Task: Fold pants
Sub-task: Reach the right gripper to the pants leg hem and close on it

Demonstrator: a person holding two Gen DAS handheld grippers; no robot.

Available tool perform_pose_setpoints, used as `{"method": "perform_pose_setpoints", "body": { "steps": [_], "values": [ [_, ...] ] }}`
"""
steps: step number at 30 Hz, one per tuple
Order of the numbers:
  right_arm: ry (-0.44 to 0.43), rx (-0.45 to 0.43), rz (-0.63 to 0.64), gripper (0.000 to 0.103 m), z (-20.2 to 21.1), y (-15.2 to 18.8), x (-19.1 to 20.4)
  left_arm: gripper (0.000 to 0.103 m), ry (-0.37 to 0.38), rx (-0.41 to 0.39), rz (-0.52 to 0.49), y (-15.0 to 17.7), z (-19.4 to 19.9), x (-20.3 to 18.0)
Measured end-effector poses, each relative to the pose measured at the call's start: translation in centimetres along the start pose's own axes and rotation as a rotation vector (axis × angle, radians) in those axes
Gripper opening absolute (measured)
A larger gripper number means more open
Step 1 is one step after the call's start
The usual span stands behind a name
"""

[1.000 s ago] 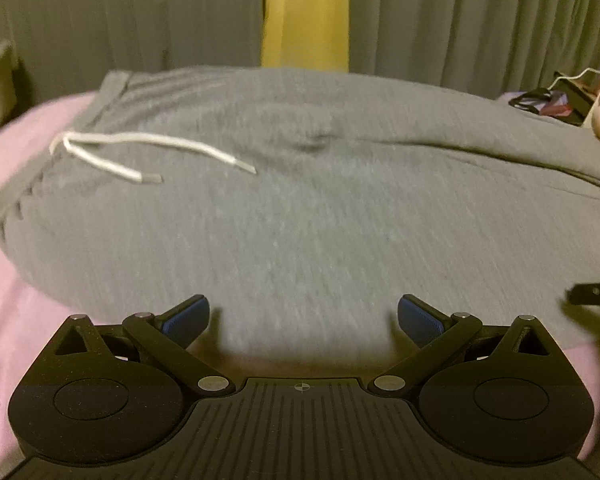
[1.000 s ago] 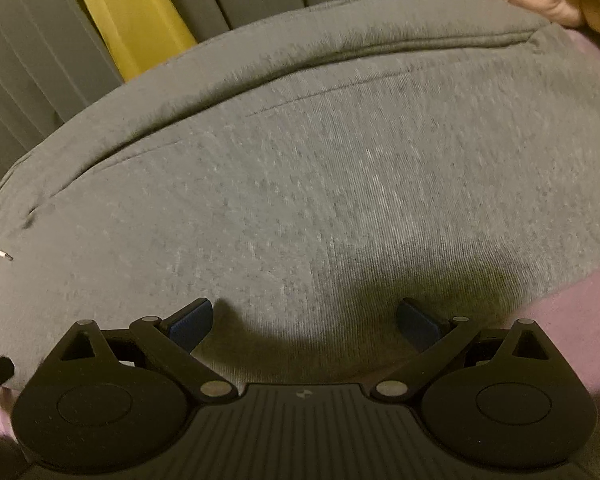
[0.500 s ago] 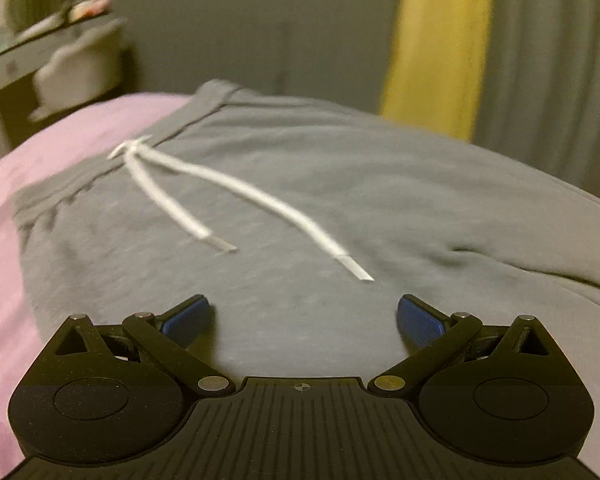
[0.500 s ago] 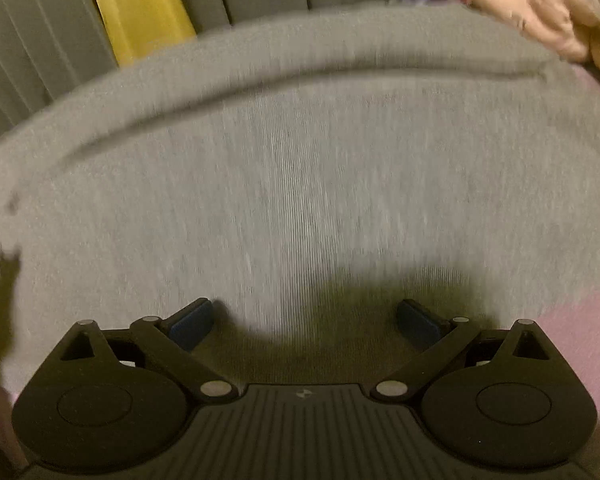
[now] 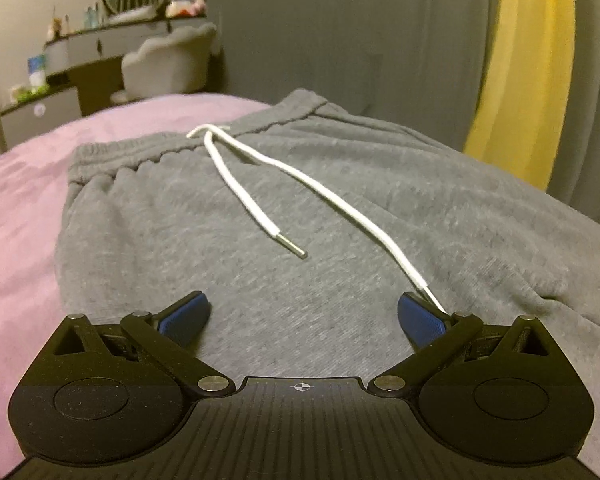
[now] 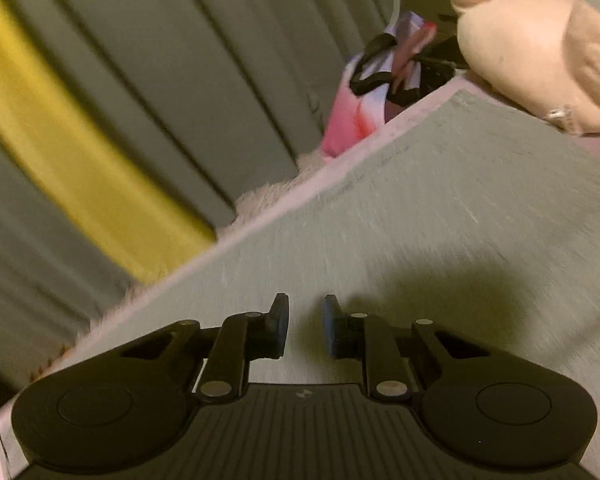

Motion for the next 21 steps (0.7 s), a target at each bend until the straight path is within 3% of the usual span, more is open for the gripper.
{"method": "perform_pose_setpoints", "body": {
  "steps": [4,8,10,14,17,18,20,21],
  "values": [
    [0.031,0.040,-0.067,0.031,-3.7,-2.0,1.0,0.103,-0.048,-0.042,-0.064,0.2,0.3,-0.6],
    [0.109,0.044,-0.083,0.037,-7.0,-3.8,2.0,0.103,-0.043,-0.043,-0.057,0.2,0.2,-0.6],
    [0.125,0.030,-0.087,0.046,-8.1,-4.8,2.5,0.103,-0.047,-0.047,-0.062,0.3,0.3,-0.7],
    [0.203,0.085,-0.091,0.047,-10.7,-4.6,2.1,0.103,-0.051,-0.055,-0.066,0.4,0.2,-0.7],
    [0.236,0.070,-0.100,0.039,-11.0,-5.0,1.6,0.103,-0.051,-0.060,-0.067,0.5,0.3,-0.8],
    [0.253,0.062,-0.089,0.028,-10.8,-5.0,1.4,0.103,-0.048,-0.061,-0.064,0.5,0.3,-0.8],
    [0.243,0.048,-0.067,0.019,-10.4,-4.8,1.1,0.103,-0.041,-0.060,-0.055,0.5,0.2,-0.7],
    [0.228,0.038,-0.065,0.009,-9.9,-4.8,0.8,0.103,-0.039,-0.060,-0.052,0.5,0.2,-0.7]
  ]
}}
Point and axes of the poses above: each gripper's, at about its wrist camera, not at the fingertips, and z roughly against the way its jaws point, x to its left, y to its underside, the point moved 10 cm from there along -z, roughly the way its jaws point, and after that the axes turned 9 degrees about y, right-handed, at the moved point
